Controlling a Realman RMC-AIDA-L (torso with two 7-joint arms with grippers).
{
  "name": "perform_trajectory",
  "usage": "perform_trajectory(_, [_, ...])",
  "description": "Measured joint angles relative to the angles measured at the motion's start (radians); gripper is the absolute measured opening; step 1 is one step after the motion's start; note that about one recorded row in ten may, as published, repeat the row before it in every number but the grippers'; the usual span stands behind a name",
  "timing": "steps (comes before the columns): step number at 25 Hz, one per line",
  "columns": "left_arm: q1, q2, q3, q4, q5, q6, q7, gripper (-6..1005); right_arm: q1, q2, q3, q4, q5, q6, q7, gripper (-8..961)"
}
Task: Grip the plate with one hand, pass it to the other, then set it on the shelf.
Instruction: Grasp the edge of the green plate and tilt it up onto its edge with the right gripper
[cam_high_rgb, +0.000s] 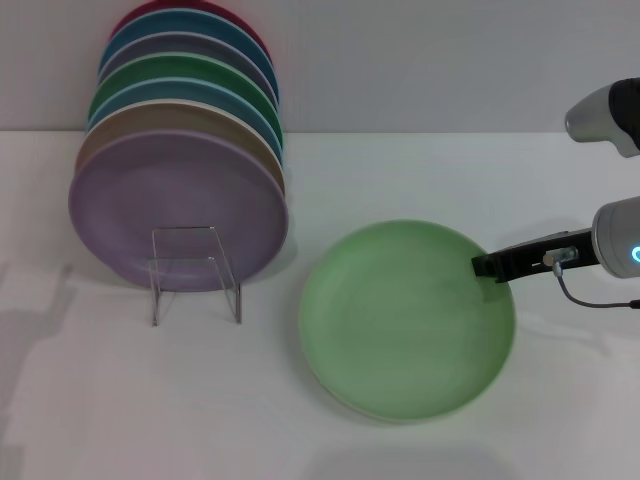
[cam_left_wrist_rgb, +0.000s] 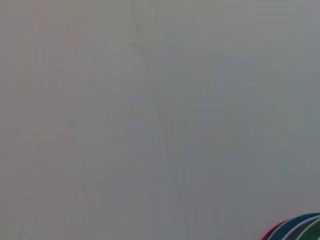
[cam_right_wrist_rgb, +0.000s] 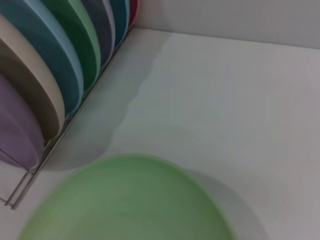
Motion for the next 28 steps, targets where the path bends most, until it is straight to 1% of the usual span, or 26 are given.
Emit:
perform_trajectory(4, [-0.001, 0.0, 0.001, -0.001, 0.0, 0.009, 0.0, 801, -0.011, 0.0, 0.002, 0.019, 0.009, 0.006, -0.012, 21])
perform_trajectory(5, [-0.001, 0.0, 0.001, -0.002, 0.0, 0.02, 0.0, 801, -0.036, 0.001, -0.004, 0.062, 0.027, 0.006, -0.04, 22])
perform_trajectory(6, [-0.001, 0.0, 0.001, -0.002, 0.0, 0.02, 0.0, 801, -0.036, 0.001, -0.004, 0.062, 0.027, 0.006, -0.04, 22])
perform_trajectory(7, [-0.001, 0.0, 0.001, -0.002, 0.0, 0.023, -0.001, 801, -0.071, 0.002, -0.01, 0.114, 0.064, 0.0, -0.096, 22])
perform_trajectory(8, [0.0, -0.001, 0.001, -0.006, 0.0, 0.029, -0.002, 801, -0.071, 0.002, -0.01, 0.114, 0.064, 0.0, -0.096, 23])
perform_trajectory(9, [0.003, -0.001, 0.002, -0.012, 0.001, 0.037, -0.004, 801, -0.098, 0.003, -0.011, 0.151, 0.103, -0.008, -0.143, 23])
perform_trajectory(10, [0.014, -0.001, 0.006, -0.038, 0.004, 0.055, -0.004, 801, -0.159, 0.004, -0.011, 0.224, 0.209, -0.031, -0.244, 23])
perform_trajectory(11, [0.014, -0.001, 0.006, -0.038, 0.004, 0.055, -0.004, 801, -0.159, 0.004, -0.011, 0.224, 0.209, -0.031, -0.244, 24])
perform_trajectory(12, [0.022, 0.0, 0.009, -0.057, 0.006, 0.064, -0.002, 801, -0.183, 0.004, -0.011, 0.248, 0.248, -0.042, -0.28, 24])
perform_trajectory(13, [0.036, 0.003, 0.023, -0.098, 0.007, 0.073, -0.008, 800, -0.248, 0.004, -0.009, 0.296, 0.34, -0.076, -0.383, 25])
perform_trajectory(14, [0.036, 0.003, 0.023, -0.098, 0.007, 0.073, -0.008, 800, -0.248, 0.004, -0.009, 0.296, 0.34, -0.076, -0.383, 25])
perform_trajectory(15, [0.054, 0.019, 0.056, -0.169, 0.017, 0.051, -0.04, 800, -0.305, 0.005, -0.005, 0.317, 0.42, -0.112, -0.492, 25])
perform_trajectory(16, [0.054, 0.019, 0.056, -0.169, 0.017, 0.051, -0.04, 800, -0.326, 0.006, 0.001, 0.312, 0.463, -0.132, -0.547, 26])
perform_trajectory(17, [0.07, 0.053, 0.085, -0.276, 0.048, -0.028, -0.097, 800, -0.344, 0.006, 0.009, 0.3, 0.505, -0.148, -0.596, 26])
perform_trajectory(18, [0.07, 0.053, 0.085, -0.276, 0.048, -0.028, -0.097, 800, -0.344, 0.006, 0.009, 0.3, 0.505, -0.148, -0.596, 26])
perform_trajectory(19, [0.082, 0.074, 0.091, -0.348, 0.081, -0.098, -0.126, 800, -0.358, 0.007, 0.021, 0.279, 0.553, -0.162, -0.65, 27])
perform_trajectory(20, [0.11, 0.114, 0.098, -0.504, 0.126, -0.254, -0.152, 800, -0.377, 0.007, 0.047, 0.228, 0.654, -0.173, -0.758, 27])
perform_trajectory(21, [0.11, 0.114, 0.098, -0.504, 0.126, -0.254, -0.152, 800, -0.377, 0.007, 0.047, 0.228, 0.654, -0.173, -0.758, 28])
perform_trajectory(22, [0.131, 0.141, 0.104, -0.612, 0.145, -0.375, -0.15, 800, -0.383, 0.007, 0.062, 0.198, 0.709, -0.173, -0.821, 28])
perform_trajectory(23, [0.157, 0.171, 0.113, -0.754, 0.148, -0.517, -0.139, 799, -0.389, 0.008, 0.077, 0.167, 0.764, -0.173, -0.883, 28])
perform_trajectory(24, [0.157, 0.171, 0.113, -0.754, 0.148, -0.517, -0.139, 798, -0.392, 0.008, 0.091, 0.136, 0.807, -0.172, -0.94, 29])
perform_trajectory(25, [0.195, 0.239, 0.133, -1.026, 0.149, -0.825, -0.136, 797, -0.389, 0.008, 0.116, 0.08, 0.871, -0.171, -1.024, 29])
perform_trajectory(26, [0.196, 0.291, 0.15, -1.194, 0.148, -1.016, -0.156, 797, -0.385, 0.008, 0.123, 0.058, 0.89, -0.172, -1.055, 29])
perform_trajectory(27, [0.196, 0.291, 0.15, -1.194, 0.148, -1.016, -0.156, 796, -0.381, 0.007, 0.128, 0.042, 0.902, -0.174, -1.084, 30])
perform_trajectory(28, [0.195, 0.317, 0.159, -1.265, 0.148, -1.11, -0.167, 795, -0.376, 0.008, 0.129, 0.029, 0.908, -0.176, -1.113, 30])
